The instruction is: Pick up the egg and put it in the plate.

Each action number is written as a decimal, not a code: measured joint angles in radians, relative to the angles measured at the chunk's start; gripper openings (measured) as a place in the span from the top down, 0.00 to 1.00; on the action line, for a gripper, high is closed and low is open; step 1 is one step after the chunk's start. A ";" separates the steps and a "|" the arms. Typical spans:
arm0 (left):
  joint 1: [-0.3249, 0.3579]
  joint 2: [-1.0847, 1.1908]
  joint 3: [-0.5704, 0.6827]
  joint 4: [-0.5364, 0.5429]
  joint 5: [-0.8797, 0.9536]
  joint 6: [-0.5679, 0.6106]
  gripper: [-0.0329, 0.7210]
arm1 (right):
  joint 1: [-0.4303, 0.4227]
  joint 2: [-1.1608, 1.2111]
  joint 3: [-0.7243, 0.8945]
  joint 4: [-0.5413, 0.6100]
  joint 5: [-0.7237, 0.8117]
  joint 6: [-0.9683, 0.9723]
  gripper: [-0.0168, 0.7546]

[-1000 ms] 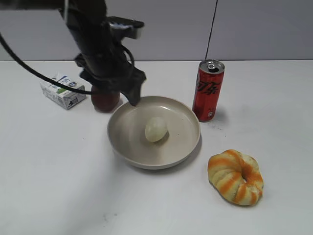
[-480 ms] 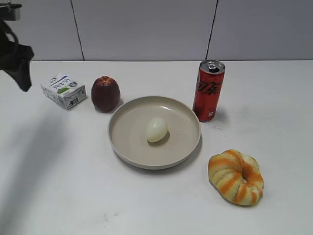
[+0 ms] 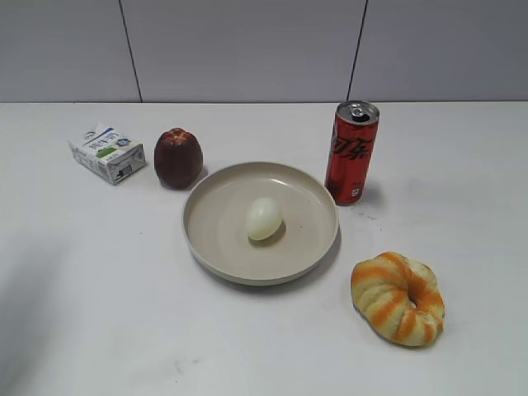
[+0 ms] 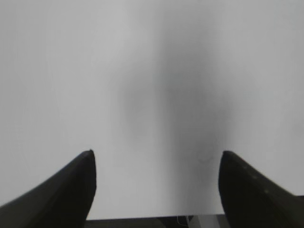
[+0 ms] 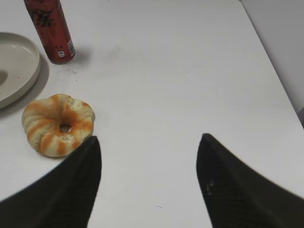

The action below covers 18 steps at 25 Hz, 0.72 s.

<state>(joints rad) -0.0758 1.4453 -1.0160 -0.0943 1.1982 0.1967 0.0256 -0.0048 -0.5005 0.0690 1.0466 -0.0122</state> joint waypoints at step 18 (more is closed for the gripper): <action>0.001 -0.861 0.500 0.000 -0.150 0.000 0.17 | 0.000 0.000 0.000 0.000 0.000 0.000 0.36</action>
<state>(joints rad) -0.0750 0.5844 -0.5164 -0.0939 1.0480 0.1967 0.0256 -0.0048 -0.5005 0.0690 1.0466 -0.0122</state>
